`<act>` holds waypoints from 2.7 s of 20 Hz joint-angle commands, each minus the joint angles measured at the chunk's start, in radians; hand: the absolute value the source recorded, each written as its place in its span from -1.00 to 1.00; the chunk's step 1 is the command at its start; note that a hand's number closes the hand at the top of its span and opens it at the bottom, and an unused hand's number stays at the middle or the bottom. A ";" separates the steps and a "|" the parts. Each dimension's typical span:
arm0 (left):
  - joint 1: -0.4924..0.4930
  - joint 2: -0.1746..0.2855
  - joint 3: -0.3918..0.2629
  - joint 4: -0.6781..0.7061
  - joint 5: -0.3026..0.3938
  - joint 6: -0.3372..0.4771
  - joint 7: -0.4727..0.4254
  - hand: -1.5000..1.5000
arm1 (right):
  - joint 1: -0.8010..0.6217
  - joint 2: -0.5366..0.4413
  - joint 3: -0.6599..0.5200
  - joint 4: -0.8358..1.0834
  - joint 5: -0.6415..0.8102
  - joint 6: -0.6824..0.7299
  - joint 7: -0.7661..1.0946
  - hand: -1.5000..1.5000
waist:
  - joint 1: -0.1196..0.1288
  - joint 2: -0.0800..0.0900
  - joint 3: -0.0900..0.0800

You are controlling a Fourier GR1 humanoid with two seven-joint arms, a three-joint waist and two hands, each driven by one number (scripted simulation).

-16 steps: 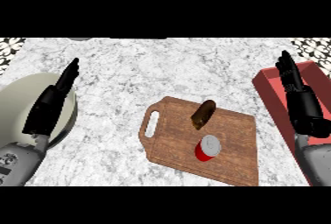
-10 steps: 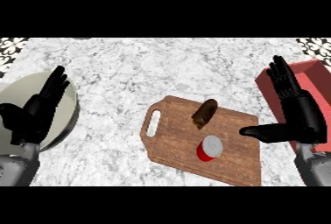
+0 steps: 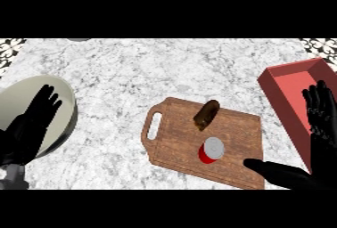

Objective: Pick the can from the cutting board and place it in the cardboard box

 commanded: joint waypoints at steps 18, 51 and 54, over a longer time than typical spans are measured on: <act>-0.026 -0.006 0.021 0.018 0.022 -0.071 0.008 0.00 | -0.240 -0.338 0.323 -0.265 0.332 0.572 1.127 -1.00 | 0.058 0.018 -0.003; 0.065 -0.069 0.107 -0.047 -0.059 -0.130 0.022 0.00 | -0.467 0.017 0.438 0.059 0.390 0.739 1.306 -1.00 | 0.025 0.010 0.001; 0.007 -0.106 0.099 0.011 -0.066 -0.123 0.025 0.00 | -0.508 0.060 0.398 0.053 0.354 0.790 1.364 -1.00 | 0.020 0.011 0.001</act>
